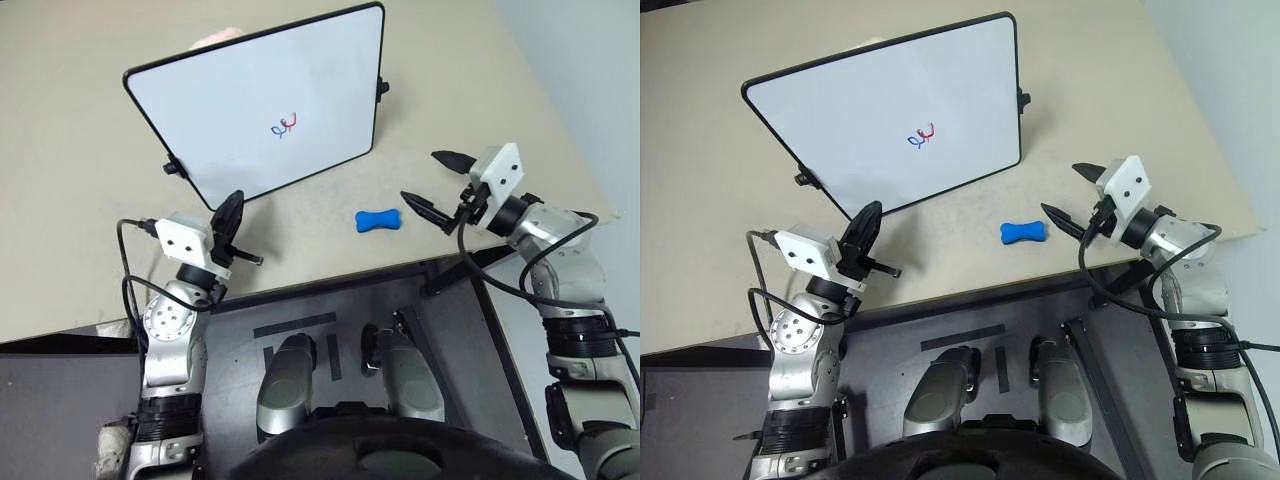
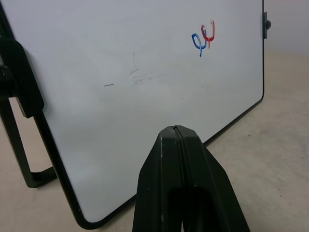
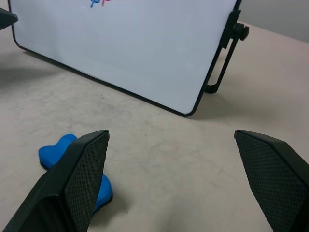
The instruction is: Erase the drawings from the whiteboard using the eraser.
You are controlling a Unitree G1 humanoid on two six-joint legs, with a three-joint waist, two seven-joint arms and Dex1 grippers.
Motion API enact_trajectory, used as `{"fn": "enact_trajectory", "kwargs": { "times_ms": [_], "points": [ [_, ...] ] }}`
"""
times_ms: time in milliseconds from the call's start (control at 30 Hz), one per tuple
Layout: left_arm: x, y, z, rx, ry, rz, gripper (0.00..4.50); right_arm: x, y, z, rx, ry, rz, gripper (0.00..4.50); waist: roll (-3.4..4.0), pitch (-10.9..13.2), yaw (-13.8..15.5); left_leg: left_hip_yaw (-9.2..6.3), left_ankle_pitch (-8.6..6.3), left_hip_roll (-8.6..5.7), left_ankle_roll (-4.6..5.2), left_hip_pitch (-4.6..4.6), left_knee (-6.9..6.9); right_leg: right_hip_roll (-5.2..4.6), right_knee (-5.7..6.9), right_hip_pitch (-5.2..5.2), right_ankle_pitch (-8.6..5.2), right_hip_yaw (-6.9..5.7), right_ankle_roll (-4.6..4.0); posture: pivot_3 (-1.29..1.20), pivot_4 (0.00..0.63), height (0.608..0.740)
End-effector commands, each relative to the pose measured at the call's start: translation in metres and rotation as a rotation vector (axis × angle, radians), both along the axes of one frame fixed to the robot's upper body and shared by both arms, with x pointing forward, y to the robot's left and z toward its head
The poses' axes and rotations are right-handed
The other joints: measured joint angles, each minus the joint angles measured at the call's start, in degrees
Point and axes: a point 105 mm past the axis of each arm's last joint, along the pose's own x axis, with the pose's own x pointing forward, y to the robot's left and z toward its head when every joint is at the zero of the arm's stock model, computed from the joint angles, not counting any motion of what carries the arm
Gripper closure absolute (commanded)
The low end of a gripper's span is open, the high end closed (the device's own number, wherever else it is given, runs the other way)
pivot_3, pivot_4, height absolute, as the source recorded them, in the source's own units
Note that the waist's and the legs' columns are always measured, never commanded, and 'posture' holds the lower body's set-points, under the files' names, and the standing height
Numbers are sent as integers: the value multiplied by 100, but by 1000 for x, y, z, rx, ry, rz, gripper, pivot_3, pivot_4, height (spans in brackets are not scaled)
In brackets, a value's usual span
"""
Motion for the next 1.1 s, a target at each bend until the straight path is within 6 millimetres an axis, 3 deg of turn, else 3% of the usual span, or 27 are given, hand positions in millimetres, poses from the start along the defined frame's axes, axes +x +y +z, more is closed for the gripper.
{"fn": "enact_trajectory", "kwargs": {
  "times_ms": [33, 533, 700, 1100],
  "points": [
    [-5, -2, 11, 6, -37, -13, 4500, -4, 1, 10, 7, -35, 8, 95, 0, 0, -2, 0, 0, 0, 0, 0, 0, 0, 0, 0, 0, 0, 0, 0, 150, 740],
    [-13, -4, 11, -9, -42, 12, 4500, -3, 6, 16, -24, -40, 70, 95, 0, 0, -5, 0, -1, 0, 3, 0, -1, 0, -4, 0, -4, 0, 6, 0, 150, 740],
    [-19, -3, 14, -10, -45, 22, 4500, -10, 19, 14, -65, 11, 194, 95, 0, 0, -11, 1, -2, 0, 3, -1, -4, 1, -10, -1, -5, 0, 7, 0, 150, 740],
    [-15, -11, 8, -26, -31, -2, 4500, -22, 38, -13, -249, 170, 360, 95, 0, 0, -1, 0, 1, 0, 0, 0, -5, 3, -11, 1, -5, 0, 6, 0, 150, 740]
  ]
}}
